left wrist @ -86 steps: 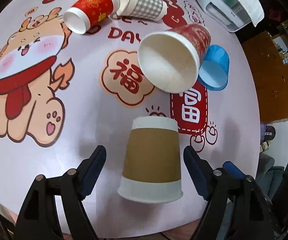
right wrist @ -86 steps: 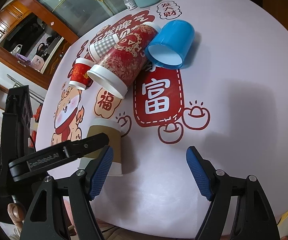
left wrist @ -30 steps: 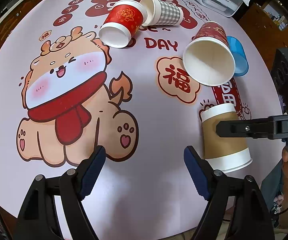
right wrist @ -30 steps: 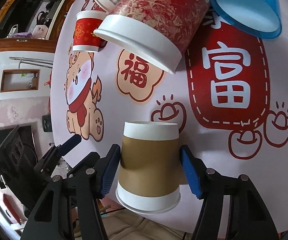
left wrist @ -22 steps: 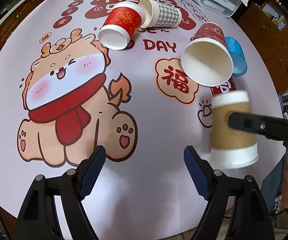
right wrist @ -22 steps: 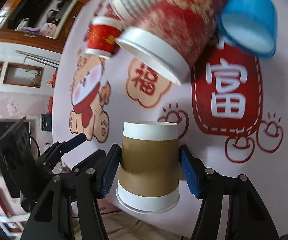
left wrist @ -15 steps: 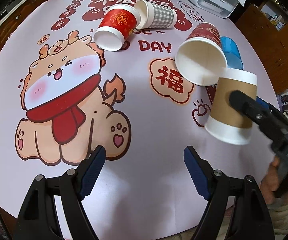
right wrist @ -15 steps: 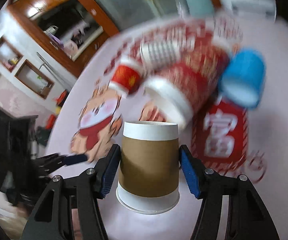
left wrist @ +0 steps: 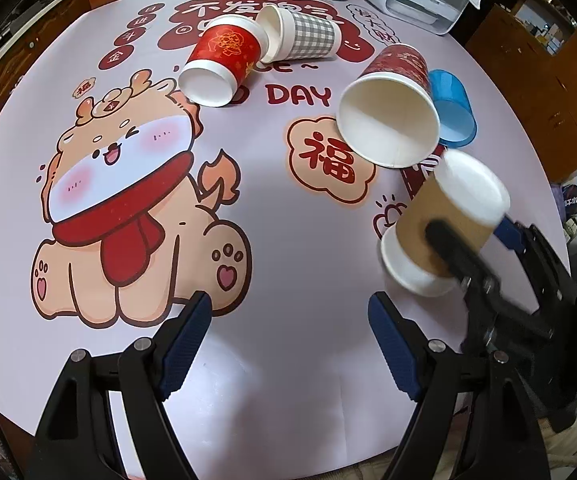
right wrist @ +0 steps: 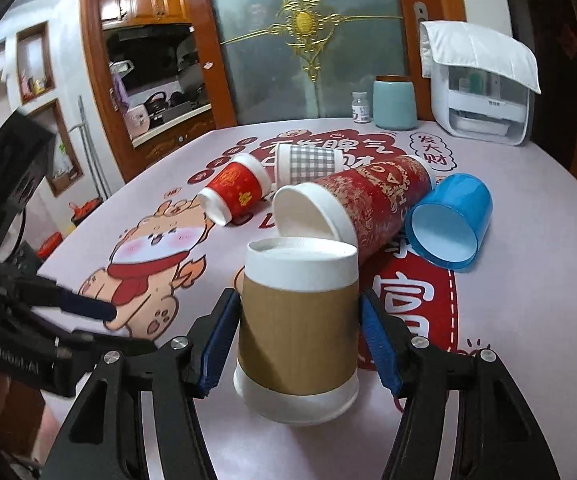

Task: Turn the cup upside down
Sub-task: 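Lower the brown cup rim-down onto the table and open the right tool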

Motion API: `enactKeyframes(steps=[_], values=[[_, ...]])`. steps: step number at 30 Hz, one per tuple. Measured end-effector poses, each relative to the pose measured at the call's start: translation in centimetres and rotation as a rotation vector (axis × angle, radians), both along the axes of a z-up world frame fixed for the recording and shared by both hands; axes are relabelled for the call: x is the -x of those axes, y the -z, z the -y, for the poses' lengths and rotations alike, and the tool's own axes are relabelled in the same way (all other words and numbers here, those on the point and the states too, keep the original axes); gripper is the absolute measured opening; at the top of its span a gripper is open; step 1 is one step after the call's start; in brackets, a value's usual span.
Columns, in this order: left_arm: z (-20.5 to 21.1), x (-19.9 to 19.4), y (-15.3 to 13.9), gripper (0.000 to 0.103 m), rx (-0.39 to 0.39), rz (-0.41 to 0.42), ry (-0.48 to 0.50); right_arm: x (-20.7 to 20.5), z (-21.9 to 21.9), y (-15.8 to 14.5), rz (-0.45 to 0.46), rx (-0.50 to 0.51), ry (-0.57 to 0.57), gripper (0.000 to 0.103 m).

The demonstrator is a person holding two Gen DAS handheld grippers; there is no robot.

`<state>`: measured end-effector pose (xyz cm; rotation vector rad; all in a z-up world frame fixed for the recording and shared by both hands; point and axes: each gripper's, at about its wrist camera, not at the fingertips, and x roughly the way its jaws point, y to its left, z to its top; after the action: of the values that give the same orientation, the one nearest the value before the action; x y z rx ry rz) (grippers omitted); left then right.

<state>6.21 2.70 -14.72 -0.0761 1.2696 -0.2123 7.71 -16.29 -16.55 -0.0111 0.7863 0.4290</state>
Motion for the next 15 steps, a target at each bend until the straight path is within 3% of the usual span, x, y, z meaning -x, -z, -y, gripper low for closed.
enactKeyframes(steps=[4,6,8,15], values=[[0.3,0.4,-0.5,0.079,-0.008,0.026,0.012,1.4,-0.5,0.6,-0.020,0.048,-0.039,0.063],[0.5,0.7,-0.9,0.079,-0.014,0.046,0.016,1.7,-0.7,0.9,-0.047,0.067,-0.049,0.074],[0.5,0.9,-1.3,0.080,-0.016,0.063,0.018,2.2,-0.5,0.8,-0.061,0.071,-0.051,0.078],[0.9,2.6,-2.8,0.087,-0.032,0.135,0.025,3.7,1.7,-2.2,-0.127,0.037,-0.055,0.078]])
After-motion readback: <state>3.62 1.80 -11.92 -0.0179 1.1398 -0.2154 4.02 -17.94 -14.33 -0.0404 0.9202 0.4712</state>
